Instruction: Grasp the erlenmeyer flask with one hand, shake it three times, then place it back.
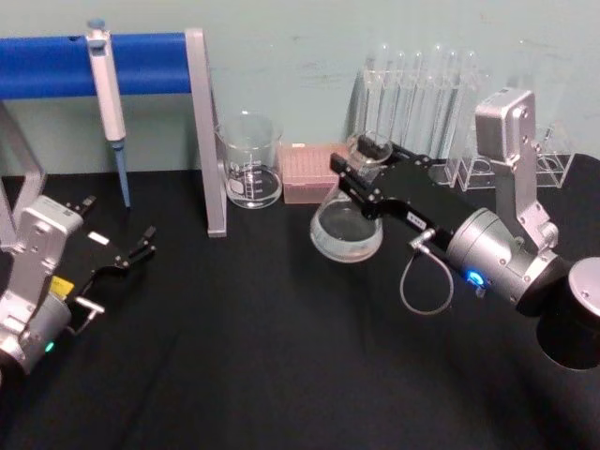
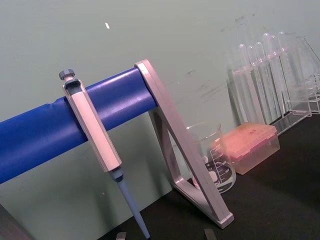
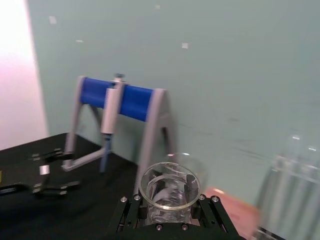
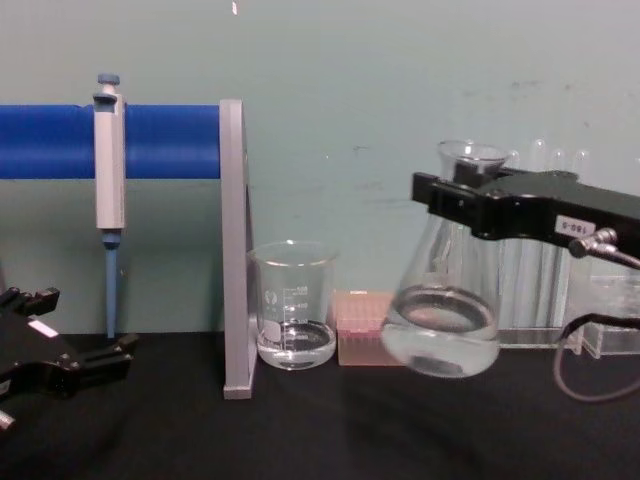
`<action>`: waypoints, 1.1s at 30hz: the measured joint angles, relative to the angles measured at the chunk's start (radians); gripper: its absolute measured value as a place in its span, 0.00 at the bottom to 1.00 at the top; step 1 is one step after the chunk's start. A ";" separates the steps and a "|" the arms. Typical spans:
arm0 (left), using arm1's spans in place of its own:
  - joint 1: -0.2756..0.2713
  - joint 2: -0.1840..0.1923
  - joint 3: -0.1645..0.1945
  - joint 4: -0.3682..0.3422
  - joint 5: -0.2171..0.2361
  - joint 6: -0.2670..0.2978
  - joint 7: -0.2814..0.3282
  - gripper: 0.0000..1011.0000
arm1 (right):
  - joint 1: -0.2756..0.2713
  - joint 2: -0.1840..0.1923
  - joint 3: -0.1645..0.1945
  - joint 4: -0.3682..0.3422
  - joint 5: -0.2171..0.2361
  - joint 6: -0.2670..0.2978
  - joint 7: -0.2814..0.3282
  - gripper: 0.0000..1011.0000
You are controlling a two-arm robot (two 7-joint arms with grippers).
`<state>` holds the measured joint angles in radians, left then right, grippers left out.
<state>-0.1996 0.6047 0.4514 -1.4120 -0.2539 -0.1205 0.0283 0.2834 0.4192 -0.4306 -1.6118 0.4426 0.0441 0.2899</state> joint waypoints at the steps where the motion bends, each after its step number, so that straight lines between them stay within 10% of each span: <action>1: 0.000 0.000 0.000 0.000 0.000 0.000 0.000 0.99 | -0.002 -0.004 0.004 0.000 -0.005 0.003 -0.013 0.44; 15: 0.000 0.000 0.000 0.000 0.000 0.000 0.000 0.99 | -0.028 -0.060 0.063 0.003 -0.085 0.049 -0.149 0.44; 33: 0.000 0.000 0.000 0.000 0.000 0.000 0.000 0.99 | -0.045 -0.093 0.109 0.004 -0.136 0.075 -0.171 0.44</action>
<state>-0.1995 0.6047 0.4514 -1.4120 -0.2539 -0.1205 0.0283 0.2386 0.3262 -0.3212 -1.6081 0.3063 0.1186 0.1188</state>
